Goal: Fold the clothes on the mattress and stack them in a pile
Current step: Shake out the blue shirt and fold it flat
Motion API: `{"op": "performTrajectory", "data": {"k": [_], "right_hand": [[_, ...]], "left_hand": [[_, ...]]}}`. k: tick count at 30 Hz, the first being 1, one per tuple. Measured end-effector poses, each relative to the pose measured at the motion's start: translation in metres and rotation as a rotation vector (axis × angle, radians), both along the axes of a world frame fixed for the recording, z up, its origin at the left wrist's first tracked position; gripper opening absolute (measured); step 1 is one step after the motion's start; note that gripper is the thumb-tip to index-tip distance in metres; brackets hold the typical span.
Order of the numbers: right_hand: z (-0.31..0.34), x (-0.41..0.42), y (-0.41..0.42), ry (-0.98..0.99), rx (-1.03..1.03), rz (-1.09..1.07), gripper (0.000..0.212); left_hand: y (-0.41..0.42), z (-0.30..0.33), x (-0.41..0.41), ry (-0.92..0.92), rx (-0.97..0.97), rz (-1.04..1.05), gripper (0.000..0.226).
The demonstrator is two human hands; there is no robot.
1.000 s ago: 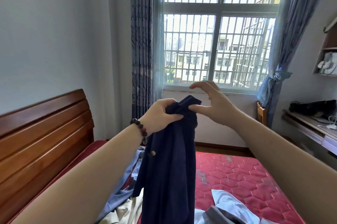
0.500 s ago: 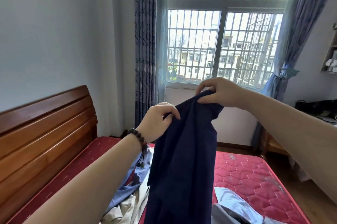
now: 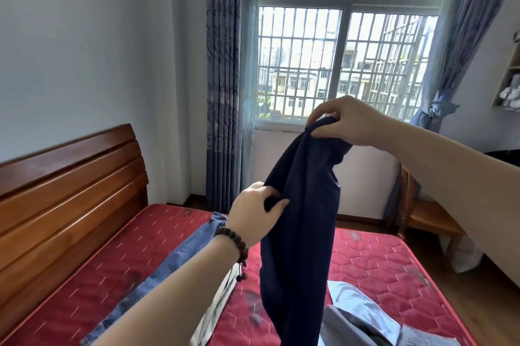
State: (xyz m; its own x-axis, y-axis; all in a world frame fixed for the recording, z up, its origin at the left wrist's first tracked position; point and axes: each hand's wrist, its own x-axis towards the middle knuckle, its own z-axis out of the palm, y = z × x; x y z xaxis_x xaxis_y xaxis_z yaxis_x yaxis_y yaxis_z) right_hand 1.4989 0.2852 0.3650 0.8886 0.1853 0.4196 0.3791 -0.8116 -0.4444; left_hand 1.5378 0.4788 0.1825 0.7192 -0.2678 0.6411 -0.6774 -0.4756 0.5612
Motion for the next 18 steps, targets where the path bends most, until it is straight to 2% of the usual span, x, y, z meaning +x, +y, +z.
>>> {"op": "performTrajectory", "data": {"k": [2,5,8,12,16,18], "right_hand": [[0.004,-0.002,-0.007,-0.001,0.013,-0.013,0.014],[0.007,-0.006,-0.012,0.007,0.01,-0.007,0.014],[0.009,-0.012,-0.013,0.023,-0.039,0.014,0.014],[0.015,-0.018,-0.026,0.027,-0.213,-0.041,0.013],[0.021,-0.026,-0.043,0.054,-0.25,-0.07,0.011],[0.027,-0.027,-0.049,-0.027,-0.217,-0.088,0.012]], "left_hand": [[0.0,-0.001,-0.001,0.073,-0.012,-0.16,0.024],[-0.009,0.002,-0.005,0.221,-0.069,-0.33,0.041],[-0.017,0.006,-0.002,0.216,-0.043,-0.32,0.033],[-0.007,0.011,0.009,0.148,0.035,-0.288,0.021],[0.018,0.049,0.033,0.091,0.001,-0.199,0.042],[0.023,0.069,0.038,0.031,-0.044,-0.242,0.043]]}}
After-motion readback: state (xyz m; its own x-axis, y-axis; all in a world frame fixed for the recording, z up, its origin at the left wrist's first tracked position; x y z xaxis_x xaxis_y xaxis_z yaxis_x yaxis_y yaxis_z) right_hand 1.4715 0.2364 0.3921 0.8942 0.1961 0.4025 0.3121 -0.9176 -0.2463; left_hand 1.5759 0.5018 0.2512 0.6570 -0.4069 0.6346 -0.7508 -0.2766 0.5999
